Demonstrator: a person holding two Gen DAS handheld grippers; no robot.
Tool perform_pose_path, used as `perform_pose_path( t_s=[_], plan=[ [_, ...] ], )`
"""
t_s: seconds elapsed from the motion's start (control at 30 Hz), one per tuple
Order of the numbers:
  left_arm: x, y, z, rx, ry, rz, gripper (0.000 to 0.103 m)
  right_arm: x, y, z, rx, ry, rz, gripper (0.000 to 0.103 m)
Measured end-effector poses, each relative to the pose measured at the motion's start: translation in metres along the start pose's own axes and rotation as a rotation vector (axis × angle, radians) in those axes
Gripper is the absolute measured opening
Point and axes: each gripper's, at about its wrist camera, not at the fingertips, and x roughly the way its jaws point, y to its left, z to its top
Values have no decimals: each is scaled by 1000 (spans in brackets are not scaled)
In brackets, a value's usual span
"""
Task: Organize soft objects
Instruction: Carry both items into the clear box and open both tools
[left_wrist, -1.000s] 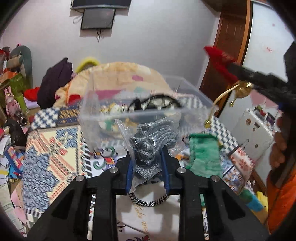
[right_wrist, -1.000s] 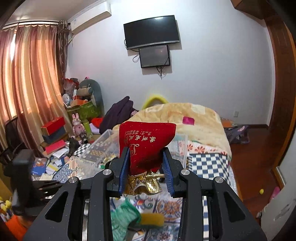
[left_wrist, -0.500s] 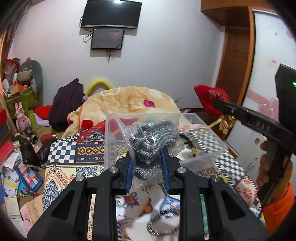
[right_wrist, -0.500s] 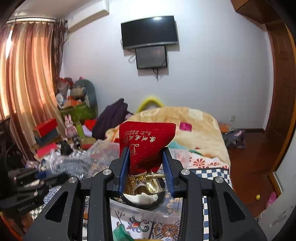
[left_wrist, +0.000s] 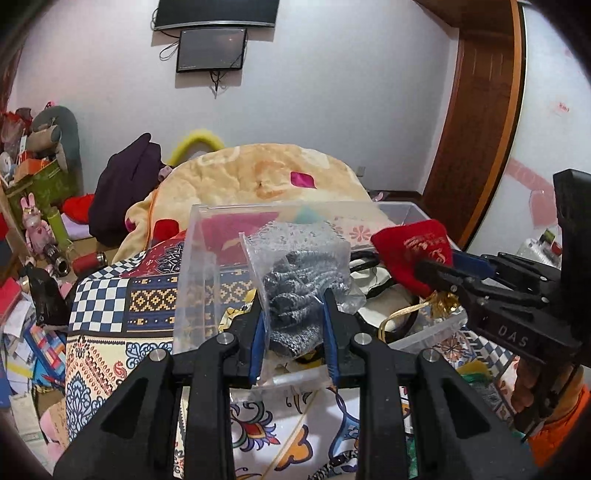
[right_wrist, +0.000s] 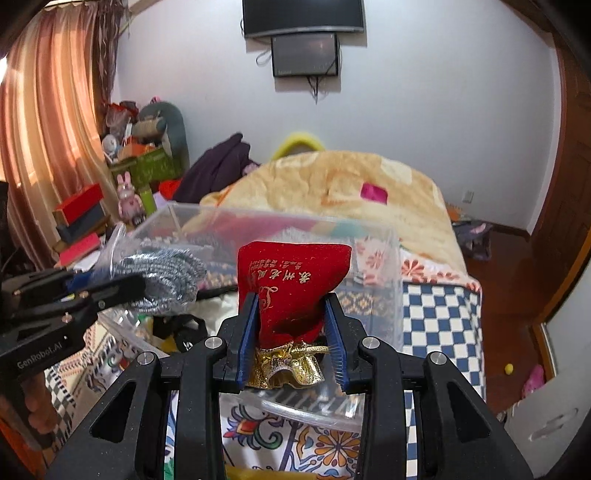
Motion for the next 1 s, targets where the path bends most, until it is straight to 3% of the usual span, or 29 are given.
perform_pose_path(
  t_s=[0.2,0.3,0.37,0.6,0.77,1.0],
  plan=[
    [7,-4,-2,20,25,9,29,1,0,-3,-11,34,5,36],
    [7,-4,-3,18,39,3,39,-3,-1,-3,-16,35,1,44],
    [3,-3,-5,22,39,7,54,-3,0,0,-13,33,5,53],
    [-30,-9,-9,42,-35,17,61,-23,-1,2,-5,-17,14,57],
    [-57,-11,-14,42,-85,-8,67,-53,1,1,14,-103,22,73],
    [-71,-14,-38,52,-63,-52,69,-77,2,-14,68,-161,68,78]
  ],
)
